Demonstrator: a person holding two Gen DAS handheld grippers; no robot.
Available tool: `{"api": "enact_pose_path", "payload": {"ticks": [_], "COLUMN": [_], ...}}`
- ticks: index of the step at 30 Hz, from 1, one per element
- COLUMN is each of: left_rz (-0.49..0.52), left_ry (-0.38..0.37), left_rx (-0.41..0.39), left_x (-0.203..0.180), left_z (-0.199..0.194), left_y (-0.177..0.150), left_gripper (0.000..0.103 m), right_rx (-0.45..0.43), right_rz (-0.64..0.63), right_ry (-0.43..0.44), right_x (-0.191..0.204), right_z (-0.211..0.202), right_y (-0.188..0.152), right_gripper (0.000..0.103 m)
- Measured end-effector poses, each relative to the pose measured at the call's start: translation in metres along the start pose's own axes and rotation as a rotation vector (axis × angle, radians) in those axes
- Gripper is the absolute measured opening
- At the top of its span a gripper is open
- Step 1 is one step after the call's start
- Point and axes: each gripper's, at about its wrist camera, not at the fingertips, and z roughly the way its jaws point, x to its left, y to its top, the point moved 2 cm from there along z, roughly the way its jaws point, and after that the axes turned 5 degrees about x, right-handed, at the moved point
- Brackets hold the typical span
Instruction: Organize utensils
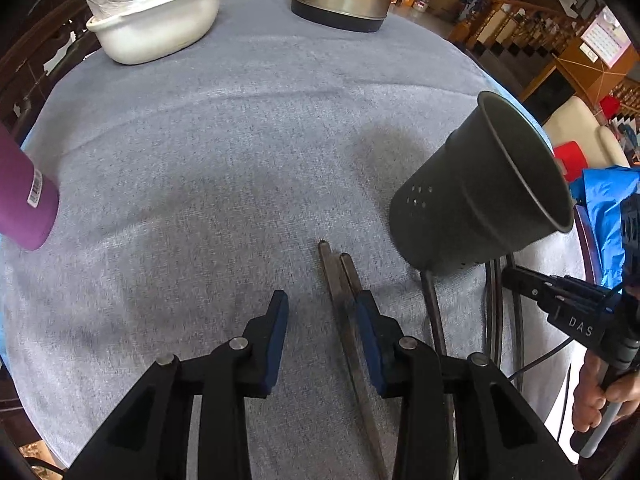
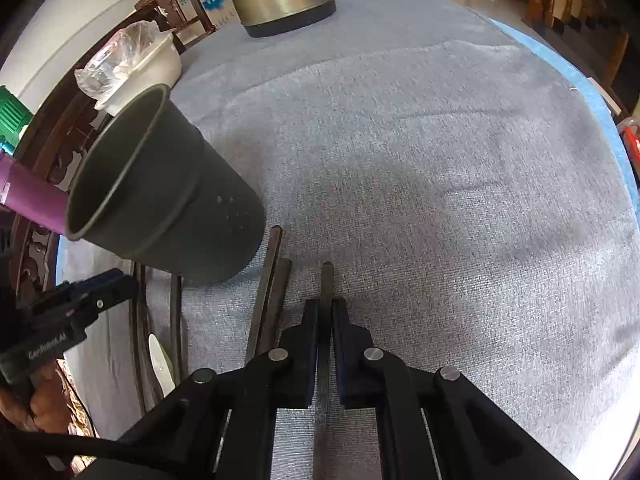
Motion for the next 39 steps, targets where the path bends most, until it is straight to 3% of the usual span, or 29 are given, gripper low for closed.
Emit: {"api": "enact_pose_path", "payload": {"ticks": [8,13,18,26,39], "left_rz": [0.019,-0.003,-0.010,0.012,0.121], "left_ry": [-0.008,-0.057,-0.083,-0.094,-0.108], "left_rx": [0.036,0.055,0.024,-0.120,-0.390], "left_x": [-0.002,-0.001,0.001,-0.005,-0.043], "left_z": [0.011,0.019,0.015,-0.039,-0.145], "left_y": [0.017,0.022,0.018,0.009,-0.006], "left_gripper": [0.035,0.010,0.008,0.006,0.006], "right_rx": [0.025,0.032,-0.006,-0.121,-0.451], "right_rz": [-0.006,-0.015,-0.012,-0.024,-0.063], "right_ry": [-0.004,-0.039,0.006,0.094,0.242], "right_x": [-0.010,-0.004,-0.011,-0.019,-0.015], "right_z": [-0.007,-0.005,-0.012,-0.060,-0.151], "right_y": [-0.014,-0.007,-0.016,-0.034,-0.047], "right_gripper": [0.008,0.008,0.006,0.006,0.006]}}
